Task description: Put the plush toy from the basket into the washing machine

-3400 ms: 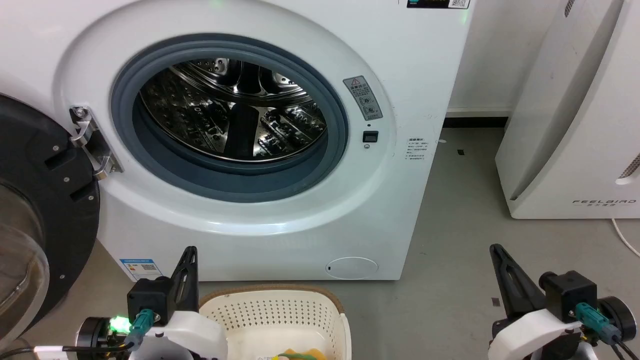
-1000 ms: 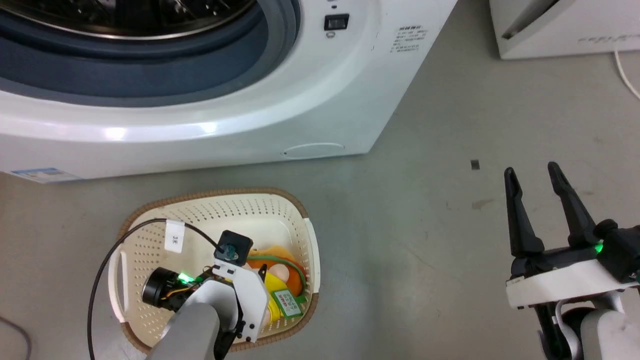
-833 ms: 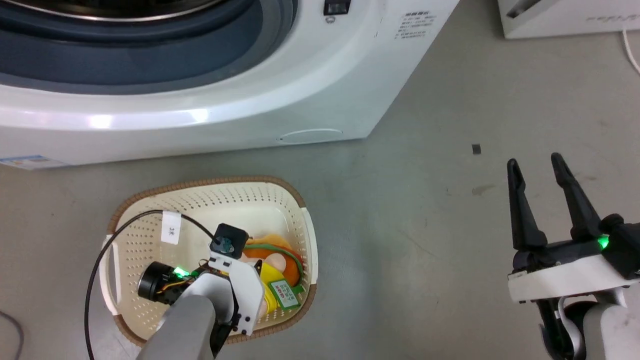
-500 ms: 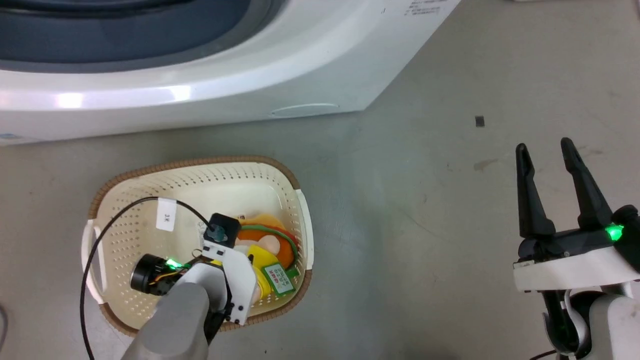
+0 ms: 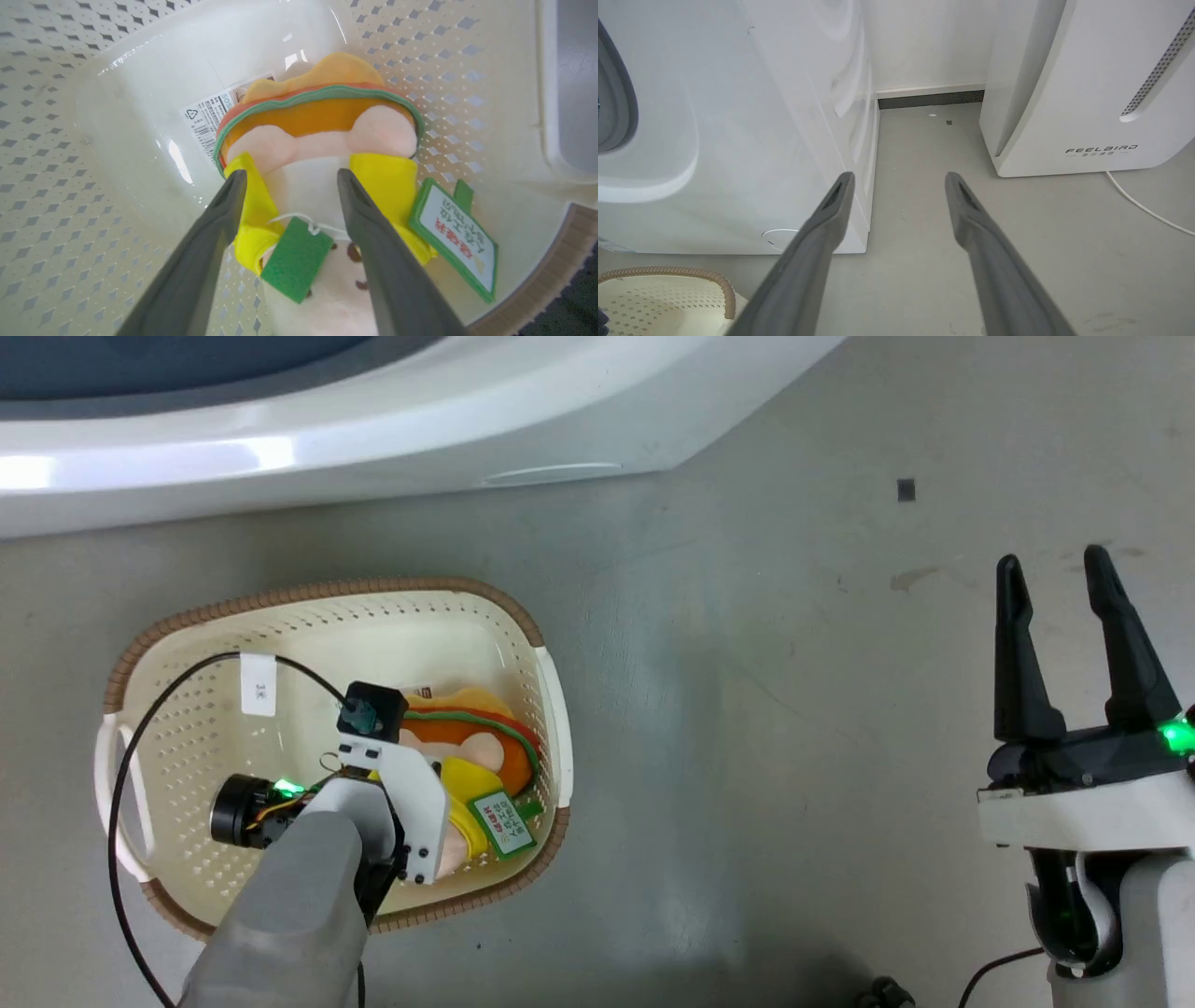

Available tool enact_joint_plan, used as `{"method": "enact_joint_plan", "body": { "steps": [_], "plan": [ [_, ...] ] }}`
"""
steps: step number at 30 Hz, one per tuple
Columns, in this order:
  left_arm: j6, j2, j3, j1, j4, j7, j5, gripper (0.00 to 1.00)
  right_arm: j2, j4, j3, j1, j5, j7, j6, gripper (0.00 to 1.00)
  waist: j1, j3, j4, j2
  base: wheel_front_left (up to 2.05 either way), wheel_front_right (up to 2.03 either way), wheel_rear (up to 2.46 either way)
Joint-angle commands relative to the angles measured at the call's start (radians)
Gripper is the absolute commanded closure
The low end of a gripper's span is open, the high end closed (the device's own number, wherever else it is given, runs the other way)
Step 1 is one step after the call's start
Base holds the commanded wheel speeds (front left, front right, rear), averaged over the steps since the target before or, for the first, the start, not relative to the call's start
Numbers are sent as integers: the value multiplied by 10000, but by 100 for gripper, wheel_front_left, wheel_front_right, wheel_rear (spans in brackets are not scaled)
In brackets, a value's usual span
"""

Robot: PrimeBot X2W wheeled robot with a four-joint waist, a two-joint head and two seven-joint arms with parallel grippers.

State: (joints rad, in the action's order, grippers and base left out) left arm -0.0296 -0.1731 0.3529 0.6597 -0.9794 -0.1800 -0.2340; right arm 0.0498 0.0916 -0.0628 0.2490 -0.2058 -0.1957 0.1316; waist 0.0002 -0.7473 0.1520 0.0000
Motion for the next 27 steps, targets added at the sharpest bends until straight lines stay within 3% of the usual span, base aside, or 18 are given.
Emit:
{"method": "enact_joint_plan", "body": {
  "steps": [1,6,7,8,9,20,27],
  "plan": [
    [-11,-60,108,311,-266,-48,-100,0,3,84,-51,244,-97,-88,-7,0,-2,-166,42,0,0,0,0],
    [-37,-64,202,735,-783,-98,-406,0,4,109,-92,409,-218,-192,-8,0,-2,-517,133,0,0,0,0],
    [-80,-58,246,809,-887,-135,-451,17,4,117,-106,440,-244,-213,-8,0,-2,-582,146,0,0,0,0],
    [-100,-60,287,883,-990,-174,-495,65,4,120,-120,469,-268,-234,-8,0,-2,-643,159,0,0,0,0],
    [-106,-70,334,961,-1094,-186,-528,100,4,121,-132,499,-291,-254,-8,0,-2,-700,172,0,0,0,0],
    [-234,-141,569,1769,-2228,17,-1200,100,4,134,-253,878,-540,-483,-9,0,-2,-1074,282,0,0,0,0],
    [-476,-57,841,1798,-2952,205,-1599,100,4,-118,-158,875,-597,-628,-9,0,-2,-521,307,0,0,0,0]
  ]
}}
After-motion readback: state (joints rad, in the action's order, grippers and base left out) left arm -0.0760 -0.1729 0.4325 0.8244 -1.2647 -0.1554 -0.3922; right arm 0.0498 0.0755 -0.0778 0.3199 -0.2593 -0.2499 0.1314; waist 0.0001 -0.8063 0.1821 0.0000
